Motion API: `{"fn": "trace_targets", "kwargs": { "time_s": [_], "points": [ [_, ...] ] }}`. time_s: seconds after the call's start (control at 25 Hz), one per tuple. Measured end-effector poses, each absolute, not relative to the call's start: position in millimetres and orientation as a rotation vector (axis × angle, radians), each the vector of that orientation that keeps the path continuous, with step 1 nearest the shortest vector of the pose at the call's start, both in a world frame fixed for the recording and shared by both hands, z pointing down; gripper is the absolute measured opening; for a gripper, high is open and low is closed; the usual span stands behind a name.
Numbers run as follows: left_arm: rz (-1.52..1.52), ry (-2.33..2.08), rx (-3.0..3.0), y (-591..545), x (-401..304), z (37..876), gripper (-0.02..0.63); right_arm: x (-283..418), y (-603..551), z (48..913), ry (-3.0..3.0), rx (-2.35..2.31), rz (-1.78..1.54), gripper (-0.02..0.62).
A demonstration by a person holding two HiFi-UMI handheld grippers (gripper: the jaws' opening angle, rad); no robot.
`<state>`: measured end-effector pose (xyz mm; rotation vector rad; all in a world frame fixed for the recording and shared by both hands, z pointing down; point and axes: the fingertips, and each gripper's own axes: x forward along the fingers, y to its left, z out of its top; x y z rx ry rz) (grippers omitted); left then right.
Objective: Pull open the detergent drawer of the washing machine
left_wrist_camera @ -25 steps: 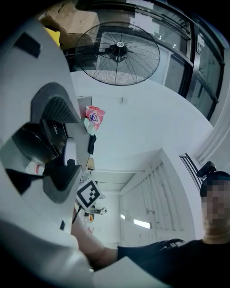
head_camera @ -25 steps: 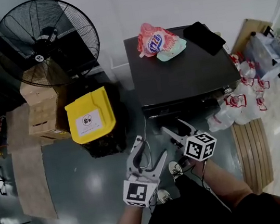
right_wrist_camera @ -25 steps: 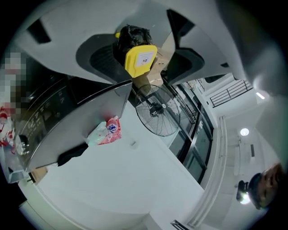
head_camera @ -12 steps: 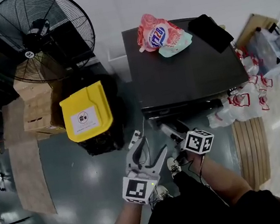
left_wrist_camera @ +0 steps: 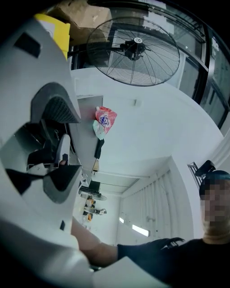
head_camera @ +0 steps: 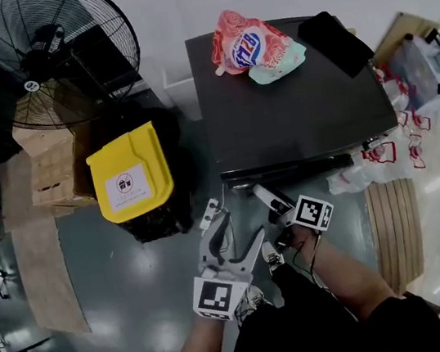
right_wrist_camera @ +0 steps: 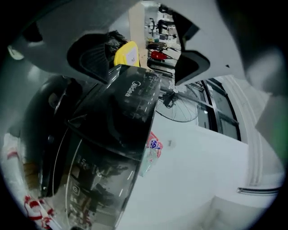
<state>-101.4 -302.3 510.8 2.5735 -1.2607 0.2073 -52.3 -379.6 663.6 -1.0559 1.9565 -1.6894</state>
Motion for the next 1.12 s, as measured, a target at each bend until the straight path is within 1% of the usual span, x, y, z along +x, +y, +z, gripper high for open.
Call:
{"fn": "trace_targets", "kwargs": {
  "time_s": [0.08, 0.24, 0.36, 0.68, 1.12],
  "points": [
    [0.208, -1.26, 2.561, -306.0, -102.1, 514.2, 0.265, -50.8, -381.6, 670.0, 1.854, -1.066, -1.76, 0.468],
    [0.214, -1.255, 2.55, -311.2, -103.5, 519.8, 0.264, -52.1, -395.2, 670.9, 1.85, -1.008, -1.717, 0.494],
    [0.219, -1.245, 2.542, -313.4, -102.8, 523.9, 0.265, -49.9, -396.5, 680.9, 1.786, -1.043, -1.767, 0.507],
    [0.217, -1.236, 2.52, -318.9, -101.4, 531.4, 0.264, -43.5, -408.8, 693.3, 1.754, -1.067, -1.763, 0.508],
    [0.219, -1.24, 2.511, -315.1, -98.2, 531.2, 0.265, -43.7, -418.6, 691.8, 1.751, -1.077, -1.739, 0.491]
  ]
}}
